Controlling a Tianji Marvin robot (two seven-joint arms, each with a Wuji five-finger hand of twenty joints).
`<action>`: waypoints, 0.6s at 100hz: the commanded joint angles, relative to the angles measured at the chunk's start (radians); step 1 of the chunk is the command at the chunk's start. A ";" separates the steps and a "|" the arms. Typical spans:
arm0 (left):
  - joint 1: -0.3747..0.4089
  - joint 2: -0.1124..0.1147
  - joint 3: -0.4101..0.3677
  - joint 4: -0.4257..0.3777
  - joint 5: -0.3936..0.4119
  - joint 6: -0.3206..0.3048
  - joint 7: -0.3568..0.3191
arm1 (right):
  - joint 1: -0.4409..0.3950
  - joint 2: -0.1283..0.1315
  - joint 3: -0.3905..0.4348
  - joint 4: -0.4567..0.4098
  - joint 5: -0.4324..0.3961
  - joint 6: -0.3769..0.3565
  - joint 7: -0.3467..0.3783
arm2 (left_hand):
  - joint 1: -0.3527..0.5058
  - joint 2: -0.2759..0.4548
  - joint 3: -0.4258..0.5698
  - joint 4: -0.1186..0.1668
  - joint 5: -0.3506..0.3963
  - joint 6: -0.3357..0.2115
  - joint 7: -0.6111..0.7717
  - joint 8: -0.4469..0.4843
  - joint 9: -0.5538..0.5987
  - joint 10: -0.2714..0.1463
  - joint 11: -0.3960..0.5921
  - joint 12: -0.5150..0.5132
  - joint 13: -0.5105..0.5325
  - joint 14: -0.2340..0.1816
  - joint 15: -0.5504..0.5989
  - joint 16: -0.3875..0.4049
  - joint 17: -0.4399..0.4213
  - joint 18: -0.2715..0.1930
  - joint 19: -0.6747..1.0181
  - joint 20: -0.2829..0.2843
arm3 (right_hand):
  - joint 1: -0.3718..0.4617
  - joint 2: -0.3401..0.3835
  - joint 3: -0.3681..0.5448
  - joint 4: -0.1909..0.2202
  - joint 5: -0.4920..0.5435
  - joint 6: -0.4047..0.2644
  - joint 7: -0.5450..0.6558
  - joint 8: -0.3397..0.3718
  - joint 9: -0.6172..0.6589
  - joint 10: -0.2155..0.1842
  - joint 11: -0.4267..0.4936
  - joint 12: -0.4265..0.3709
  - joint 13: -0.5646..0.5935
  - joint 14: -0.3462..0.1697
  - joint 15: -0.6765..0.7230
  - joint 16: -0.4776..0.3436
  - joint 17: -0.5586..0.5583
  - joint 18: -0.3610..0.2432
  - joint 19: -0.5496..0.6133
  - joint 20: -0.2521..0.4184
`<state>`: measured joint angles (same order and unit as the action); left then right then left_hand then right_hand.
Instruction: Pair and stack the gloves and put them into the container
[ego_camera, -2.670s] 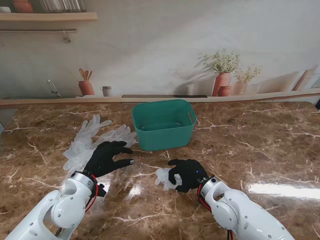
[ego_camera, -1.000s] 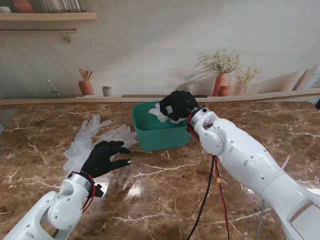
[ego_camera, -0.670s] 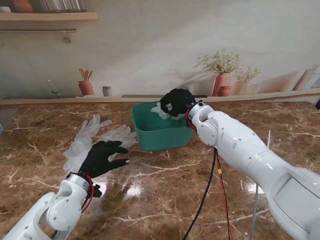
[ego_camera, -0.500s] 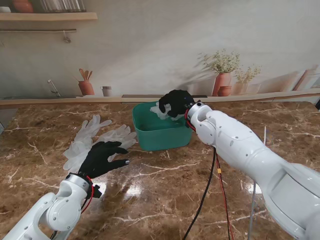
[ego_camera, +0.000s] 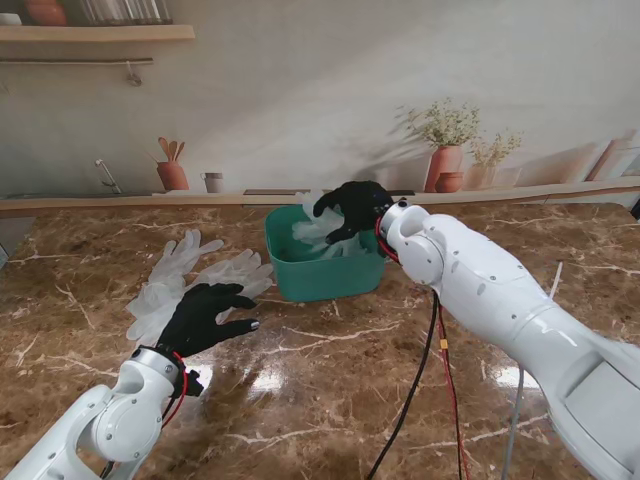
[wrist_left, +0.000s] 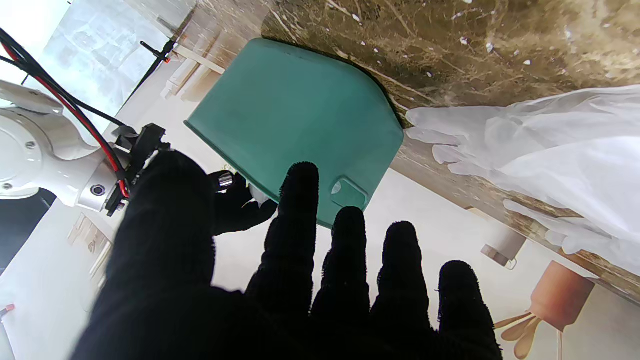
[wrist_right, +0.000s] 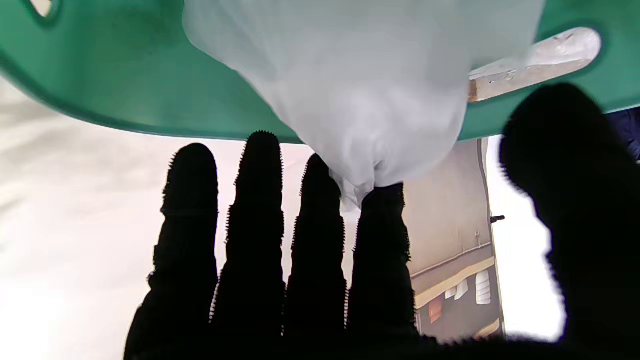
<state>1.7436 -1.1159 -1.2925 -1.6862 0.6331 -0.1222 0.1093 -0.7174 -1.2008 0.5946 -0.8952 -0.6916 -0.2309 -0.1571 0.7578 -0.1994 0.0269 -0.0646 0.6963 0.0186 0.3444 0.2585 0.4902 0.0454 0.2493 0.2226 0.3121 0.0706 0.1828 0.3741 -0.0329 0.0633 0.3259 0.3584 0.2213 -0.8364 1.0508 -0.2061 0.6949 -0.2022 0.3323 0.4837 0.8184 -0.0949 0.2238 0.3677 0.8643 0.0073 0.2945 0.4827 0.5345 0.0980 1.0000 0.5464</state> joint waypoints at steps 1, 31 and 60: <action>0.001 0.002 0.003 -0.001 0.003 0.001 -0.004 | -0.011 0.017 0.016 -0.018 -0.004 0.003 0.025 | 0.005 0.046 -0.041 0.020 0.009 -0.031 -0.001 0.013 -0.005 -0.017 -0.027 -0.010 -0.016 -0.043 -0.038 -0.014 -0.015 -0.009 -0.034 0.019 | -0.052 0.011 -0.015 0.035 -0.037 -0.016 -0.027 -0.020 -0.039 0.007 -0.040 -0.034 -0.034 0.026 -0.020 -0.031 -0.023 0.012 -0.028 0.026; -0.006 0.003 0.005 -0.001 0.004 -0.003 -0.009 | -0.051 0.045 0.077 -0.095 -0.034 0.009 0.069 | 0.003 0.048 -0.041 0.021 0.008 -0.036 0.000 0.015 -0.008 -0.013 -0.028 -0.010 -0.020 -0.041 -0.040 -0.014 -0.015 -0.008 -0.042 0.023 | -0.072 0.064 -0.054 0.041 -0.056 -0.068 -0.063 -0.054 -0.050 0.006 -0.049 -0.076 -0.065 0.049 -0.052 -0.058 -0.052 0.028 -0.073 0.036; -0.010 0.004 0.006 -0.001 0.001 -0.004 -0.014 | -0.097 0.077 0.147 -0.195 0.003 0.037 0.226 | -0.001 0.053 -0.042 0.021 0.013 -0.043 0.005 0.019 -0.013 -0.006 -0.030 -0.012 -0.035 -0.003 -0.040 -0.013 -0.018 -0.002 -0.052 0.026 | -0.038 0.161 -0.163 0.070 -0.054 -0.205 -0.075 -0.103 -0.141 0.113 -0.139 -0.206 -0.130 0.156 -0.124 -0.182 -0.090 0.099 -0.151 0.017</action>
<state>1.7326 -1.1136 -1.2908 -1.6858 0.6347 -0.1255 0.0954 -0.8051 -1.1301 0.7330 -1.0902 -0.7055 -0.2061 0.0597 0.7578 -0.1993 0.0269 -0.0646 0.6963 0.0062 0.3444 0.2684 0.4902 0.0454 0.2468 0.2223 0.3121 0.0706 0.1822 0.3739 -0.0329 0.0633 0.3128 0.3669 0.1994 -0.7004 0.9214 -0.1859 0.6555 -0.3666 0.2617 0.3997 0.7313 -0.0137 0.1182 0.2062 0.7715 0.1313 0.1902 0.3393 0.4627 0.1617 0.8808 0.5590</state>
